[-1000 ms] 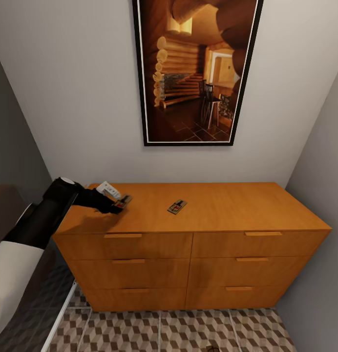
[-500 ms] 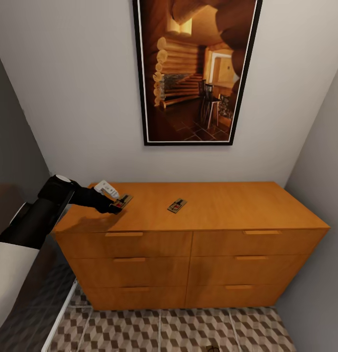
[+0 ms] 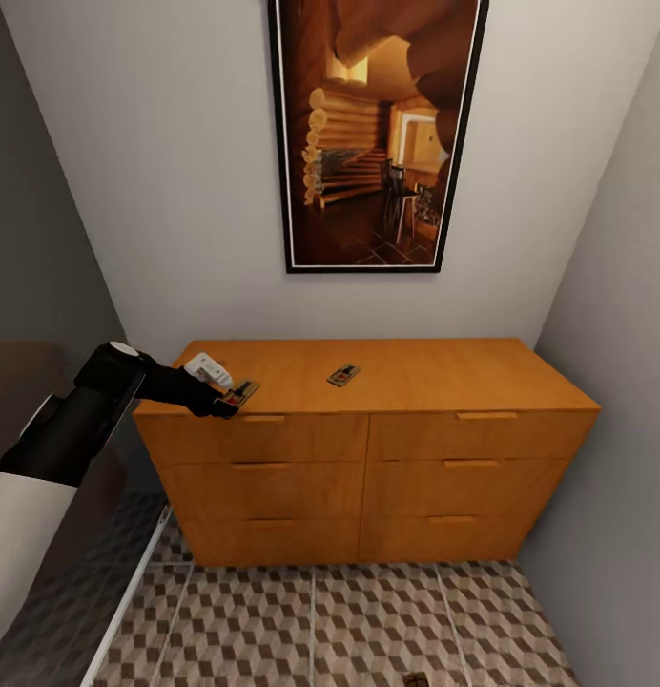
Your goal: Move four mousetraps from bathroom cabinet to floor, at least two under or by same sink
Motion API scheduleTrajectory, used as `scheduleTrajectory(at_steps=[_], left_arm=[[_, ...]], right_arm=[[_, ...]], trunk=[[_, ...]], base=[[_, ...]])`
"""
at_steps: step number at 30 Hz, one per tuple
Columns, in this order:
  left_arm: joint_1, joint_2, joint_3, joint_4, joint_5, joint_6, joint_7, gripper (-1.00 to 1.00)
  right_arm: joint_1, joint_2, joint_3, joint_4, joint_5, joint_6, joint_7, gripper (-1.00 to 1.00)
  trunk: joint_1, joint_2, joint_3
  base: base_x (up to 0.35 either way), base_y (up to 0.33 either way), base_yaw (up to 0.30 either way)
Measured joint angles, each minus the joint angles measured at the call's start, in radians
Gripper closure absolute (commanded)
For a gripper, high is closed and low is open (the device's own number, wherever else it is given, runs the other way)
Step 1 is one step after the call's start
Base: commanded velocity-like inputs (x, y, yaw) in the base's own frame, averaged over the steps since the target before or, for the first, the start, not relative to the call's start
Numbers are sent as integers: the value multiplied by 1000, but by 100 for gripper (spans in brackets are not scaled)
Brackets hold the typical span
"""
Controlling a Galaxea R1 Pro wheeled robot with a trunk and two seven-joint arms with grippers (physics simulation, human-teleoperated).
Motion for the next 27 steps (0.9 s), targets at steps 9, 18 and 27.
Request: scheduleTrajectory(at_steps=[9, 18, 27], left_arm=[[0, 0, -1, 3, 1, 0, 0, 100], [0, -1, -1, 8, 1, 0, 0, 100], [0, -2, -3, 24, 1, -1, 0, 100]], right_arm=[[0, 0, 0, 0, 0, 0, 0, 100], [0, 0, 0, 0, 0, 0, 0, 100], [0, 0, 0, 0, 0, 0, 0, 100]], trunk=[[0, 0, 0], [0, 0, 0], [0, 0, 0]], base=[[-339, 0, 0], [-339, 0, 0], [-338, 0, 0]])
